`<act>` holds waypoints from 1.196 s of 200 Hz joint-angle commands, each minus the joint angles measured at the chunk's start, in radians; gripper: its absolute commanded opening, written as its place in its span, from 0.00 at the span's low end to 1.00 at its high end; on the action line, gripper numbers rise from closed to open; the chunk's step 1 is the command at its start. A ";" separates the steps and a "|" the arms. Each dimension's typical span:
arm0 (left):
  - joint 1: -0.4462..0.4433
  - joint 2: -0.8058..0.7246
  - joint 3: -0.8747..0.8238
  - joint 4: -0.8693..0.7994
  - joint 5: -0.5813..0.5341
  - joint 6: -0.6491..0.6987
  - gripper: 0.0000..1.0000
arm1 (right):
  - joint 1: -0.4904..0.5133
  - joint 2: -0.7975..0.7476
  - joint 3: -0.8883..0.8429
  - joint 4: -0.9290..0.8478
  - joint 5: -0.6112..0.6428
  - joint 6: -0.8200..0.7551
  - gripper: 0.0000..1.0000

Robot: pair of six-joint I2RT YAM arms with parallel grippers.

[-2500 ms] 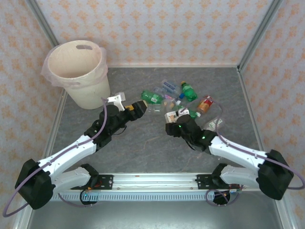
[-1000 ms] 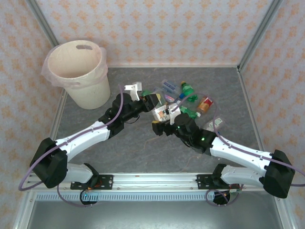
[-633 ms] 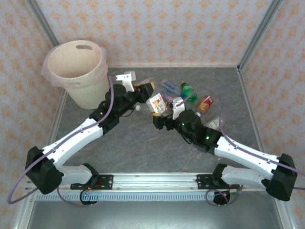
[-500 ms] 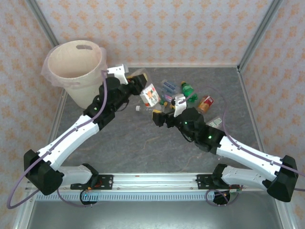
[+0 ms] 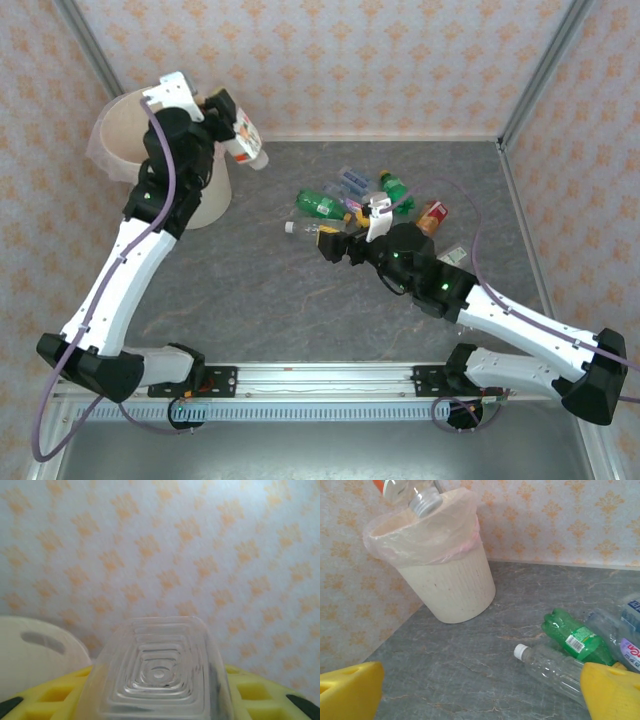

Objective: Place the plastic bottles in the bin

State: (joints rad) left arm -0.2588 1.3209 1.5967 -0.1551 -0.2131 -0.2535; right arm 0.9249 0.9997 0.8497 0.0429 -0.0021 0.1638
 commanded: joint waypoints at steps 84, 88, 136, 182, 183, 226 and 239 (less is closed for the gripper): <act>0.214 0.206 0.216 0.060 -0.179 0.148 0.46 | 0.006 0.040 0.116 0.065 -0.066 0.008 1.00; 0.215 0.209 0.215 0.069 -0.189 0.163 0.46 | 0.006 0.040 0.118 0.063 -0.068 0.008 1.00; 0.231 0.300 0.231 0.146 -0.333 0.257 0.46 | 0.006 0.053 0.130 0.057 -0.079 0.015 1.00; 0.262 0.395 0.262 0.180 -0.359 0.277 0.46 | 0.006 0.069 0.123 0.052 -0.070 0.015 1.00; 0.264 0.396 0.262 0.180 -0.358 0.276 0.46 | 0.005 0.069 0.123 0.051 -0.070 0.015 1.00; 0.308 0.456 0.270 0.186 -0.321 0.260 0.47 | 0.005 0.105 0.126 0.049 -0.058 0.005 1.00; 0.319 0.472 0.277 0.179 -0.320 0.249 0.47 | 0.006 0.119 0.126 0.049 -0.052 0.000 1.00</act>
State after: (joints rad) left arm 0.0360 1.7798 1.8187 -0.0170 -0.5323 0.0010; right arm 0.9249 1.0992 0.9466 0.0834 -0.0711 0.1715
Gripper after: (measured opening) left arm 0.467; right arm 0.996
